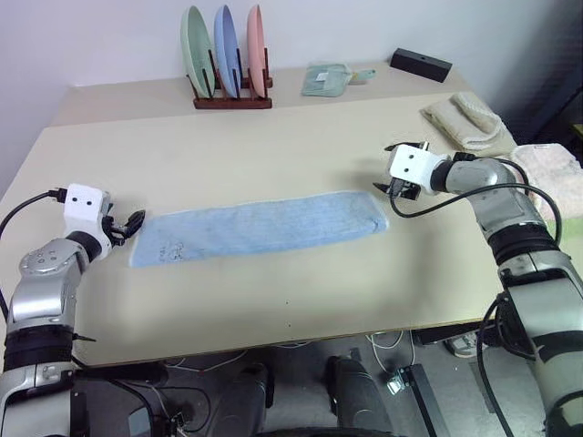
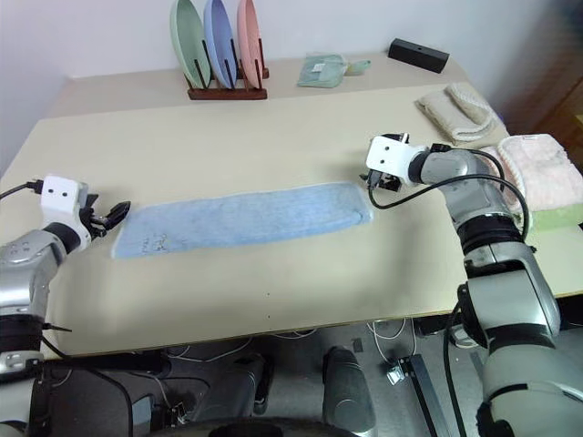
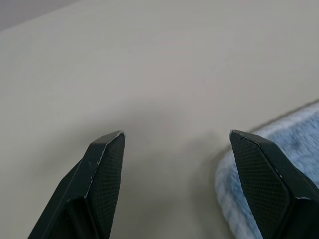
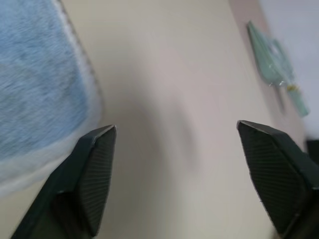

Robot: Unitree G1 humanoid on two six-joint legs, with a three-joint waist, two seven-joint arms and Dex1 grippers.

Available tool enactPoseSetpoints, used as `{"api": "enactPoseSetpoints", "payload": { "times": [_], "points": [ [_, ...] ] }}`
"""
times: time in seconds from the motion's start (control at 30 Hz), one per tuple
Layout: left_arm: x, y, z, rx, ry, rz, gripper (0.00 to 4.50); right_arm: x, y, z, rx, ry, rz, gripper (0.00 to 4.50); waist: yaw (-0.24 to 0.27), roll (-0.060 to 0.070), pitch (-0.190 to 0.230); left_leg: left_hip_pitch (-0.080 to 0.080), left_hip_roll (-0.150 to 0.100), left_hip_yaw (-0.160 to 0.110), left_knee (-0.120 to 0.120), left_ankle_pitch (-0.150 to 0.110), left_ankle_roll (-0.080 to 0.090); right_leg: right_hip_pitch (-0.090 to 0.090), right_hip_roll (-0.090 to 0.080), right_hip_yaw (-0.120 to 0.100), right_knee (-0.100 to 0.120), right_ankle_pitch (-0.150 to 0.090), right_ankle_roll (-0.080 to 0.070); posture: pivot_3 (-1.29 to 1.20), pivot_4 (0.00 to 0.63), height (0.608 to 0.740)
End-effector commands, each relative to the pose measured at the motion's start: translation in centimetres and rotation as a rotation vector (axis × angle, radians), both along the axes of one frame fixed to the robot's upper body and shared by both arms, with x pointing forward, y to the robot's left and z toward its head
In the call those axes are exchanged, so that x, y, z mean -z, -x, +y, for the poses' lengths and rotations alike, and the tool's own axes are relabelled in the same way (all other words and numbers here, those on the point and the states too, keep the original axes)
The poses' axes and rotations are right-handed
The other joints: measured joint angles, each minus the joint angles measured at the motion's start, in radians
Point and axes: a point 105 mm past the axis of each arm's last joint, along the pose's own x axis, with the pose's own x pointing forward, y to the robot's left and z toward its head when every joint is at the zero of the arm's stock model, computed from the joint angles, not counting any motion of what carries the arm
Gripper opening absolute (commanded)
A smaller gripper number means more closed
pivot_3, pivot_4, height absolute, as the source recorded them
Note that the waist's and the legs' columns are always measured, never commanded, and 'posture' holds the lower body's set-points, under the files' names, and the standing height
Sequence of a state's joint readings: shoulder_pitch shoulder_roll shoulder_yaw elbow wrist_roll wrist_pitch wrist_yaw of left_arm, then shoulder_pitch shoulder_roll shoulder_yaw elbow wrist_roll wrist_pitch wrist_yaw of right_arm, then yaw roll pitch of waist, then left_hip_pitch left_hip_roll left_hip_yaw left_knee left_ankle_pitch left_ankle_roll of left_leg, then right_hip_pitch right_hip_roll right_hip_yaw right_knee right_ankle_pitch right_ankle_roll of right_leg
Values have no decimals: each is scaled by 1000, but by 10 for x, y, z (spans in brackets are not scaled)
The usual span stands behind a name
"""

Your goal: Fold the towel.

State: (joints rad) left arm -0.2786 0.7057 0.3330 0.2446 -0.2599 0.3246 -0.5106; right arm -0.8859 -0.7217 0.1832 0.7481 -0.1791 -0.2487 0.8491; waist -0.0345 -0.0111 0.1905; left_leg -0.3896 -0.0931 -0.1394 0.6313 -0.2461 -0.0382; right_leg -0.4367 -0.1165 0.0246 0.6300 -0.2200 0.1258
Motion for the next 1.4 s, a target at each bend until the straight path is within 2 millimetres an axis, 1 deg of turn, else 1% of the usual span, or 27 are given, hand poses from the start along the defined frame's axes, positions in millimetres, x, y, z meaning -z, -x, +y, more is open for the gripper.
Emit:
{"api": "enactPoseSetpoints", "payload": {
  "times": [0.03, 0.1, 0.13, 0.17, 0.2, 0.27, 0.3, 0.37, 0.4, 0.47, 0.53, 0.6, 0.73, 0.8, 0.93, 1.03, 1.1, 1.17, 1.2, 1.27, 1.33, 1.37, 1.4],
  "points": [
    [-43, 11, -9, 81, -26, -144, 3457, -31, 28, -3, -21, -283, 62, 4484, 2, 0, 0, 0, 0, 0, 0, 0, 0, 0, 0, 0, 0, 0, 0, 0, 150, 738],
    [-53, 20, -26, 167, -48, -172, 3457, -26, 59, -1, -51, -428, 184, 4484, 6, 0, 0, -1, 0, -1, 0, 0, 1, 0, 0, 0, -1, 0, 0, 0, 150, 738],
    [-54, 23, -32, 193, -52, -173, 3457, -24, 68, 1, -53, -460, 223, 4484, 14, 0, 0, -1, 0, -2, 0, -1, 1, 0, 0, 0, -1, 0, 0, 0, 150, 738],
    [-54, 26, -45, 244, -48, -173, 3457, -19, 81, 4, -52, -520, 288, 4484, 16, 0, 0, -1, 0, -2, 0, -1, 1, 0, 0, 0, -1, 0, 0, 0, 150, 738],
    [-53, 30, -64, 320, -54, -165, 3457, -11, 94, 8, -45, -590, 362, 4484, 18, 0, 0, 0, 0, -1, 0, -1, 1, 0, -1, 0, -1, 0, 0, 0, 150, 738],
    [-49, 36, -90, 423, -57, -145, 3457, -2, 113, 16, -26, -676, 457, 4484, 21, 0, 0, 0, 1, -1, 1, -1, 1, 1, 0, 1, -1, 1, 0, 0, 150, 738],
    [-45, 38, -102, 472, -51, -130, 3457, 1, 119, 20, -9, -716, 489, 4484, 22, 0, -1, 1, 1, -1, 2, -1, 1, 3, 0, 1, -1, 1, 0, 0, 150, 738],
    [-34, 52, -153, 675, -12, -91, 3457, 11, 126, 27, 78, -864, 570, 4484, 23, 0, -1, 2, 1, 1, 2, -1, 2, 3, 0, 1, -1, 0, 0, 0, 150, 738],
    [-29, 58, -171, 748, 12, -70, 3457, 18, 128, 30, 132, -918, 611, 4484, 24, -1, -2, 2, 1, 0, 3, -1, 2, 4, 0, 0, -1, 0, 0, 0, 150, 738],
    [-21, 69, -195, 845, 49, -26, 3457, 31, 132, 34, 228, -971, 662, 4484, 24, -1, -2, 2, 1, 0, 3, -1, 2, 5, 0, 1, -1, 1, 0, 0, 150, 738],
    [-16, 76, -212, 902, 69, -11, 3457, 41, 133, 37, 306, -1023, 701, 4484, 25, -1, -2, 2, 1, 0, 3, -1, 2, 4, 0, 0, -1, 1, 0, 0, 150, 738],
    [-13, 79, -222, 930, 81, -3, 3457, 49, 131, 39, 392, -1098, 736, 4484, 23, 0, -2, 2, 1, 0, 2, -1, 2, 4, 0, 0, -1, 1, 0, 0, 150, 738],
    [-12, 79, -226, 933, 107, 0, 3457, 57, 121, 39, 530, -1238, 761, 4484, 23, 0, -2, 2, 1, 1, 2, -1, 2, 4, 1, 0, -1, 1, 0, 0, 150, 738],
    [-12, 81, -227, 943, 120, 13, 3457, 58, 112, 39, 589, -1310, 768, 4484, 23, 1, -2, 2, 1, 1, 2, -1, 2, 4, 1, 0, -1, 1, -1, 0, 150, 738],
    [-2, 93, -229, 986, 97, 72, 3457, 62, 92, 37, 699, -1424, 774, 4484, 21, 1, -2, 2, 1, 0, 2, -1, 2, 4, 1, 0, -1, 1, -1, 0, 150, 738],
    [-2, 95, -231, 984, 104, 72, 3457, 67, 76, 32, 787, -1482, 771, 4484, 19, 1, -3, 3, 1, 1, 2, -1, 2, 4, 1, 0, -1, 1, -1, 0, 150, 738],
    [-3, 95, -232, 977, 103, 66, 3457, 69, 68, 29, 830, -1514, 764, 3968, 21, 1, -3, 3, 1, 1, 2, -1, 2, 5, 1, 0, -1, 1, -1, 0, 150, 738],
    [-3, 95, -231, 969, 100, 64, 3457, 70, 64, 26, 850, -1520, 748, 3240, 21, 1, -3, 4, 1, 0, 2, -1, 2, 6, 1, 0, -1, 1, -1, 0, 150, 738],
    [-2, 95, -231, 966, 100, 64, 3457, 69, 63, 25, 854, -1518, 741, 2651, 20, 1, -3, 4, 1, 1, 2, -1, 2, 6, 1, 0, -1, 1, -1, 0, 150, 738],
    [-1, 97, -231, 963, 96, 68, 3457, 67, 61, 25, 848, -1521, 733, 1705, 18, 1, -3, 4, 1, 1, 1, -1, 2, 6, 1, 0, -1, 1, -1, 0, 150, 738],
    [1, 99, -231, 960, 94, 71, 3457, 63, 61, 20, 846, -1521, 702, 667, 17, 2, -3, 4, 1, 1, 1, -1, 2, 6, 1, 0, -1, 1, -1, 0, 150, 738],
    [1, 99, -230, 959, 93, 72, 3457, 61, 61, 17, 848, -1520, 688, 44, 17, 2, -3, 4, 1, 1, 1, -1, 2, 6, 1, 0, -1, 1, -1, 0, 150, 738],
    [2, 99, -230, 958, 94, 73, 3457, 58, 61, 13, 847, -1516, 663, 44, 18, 2, -3, 4, 1, 1, 1, -1, 2, 6, 1, 0, -1, 1, -1, 0, 150, 738]
  ]
}}
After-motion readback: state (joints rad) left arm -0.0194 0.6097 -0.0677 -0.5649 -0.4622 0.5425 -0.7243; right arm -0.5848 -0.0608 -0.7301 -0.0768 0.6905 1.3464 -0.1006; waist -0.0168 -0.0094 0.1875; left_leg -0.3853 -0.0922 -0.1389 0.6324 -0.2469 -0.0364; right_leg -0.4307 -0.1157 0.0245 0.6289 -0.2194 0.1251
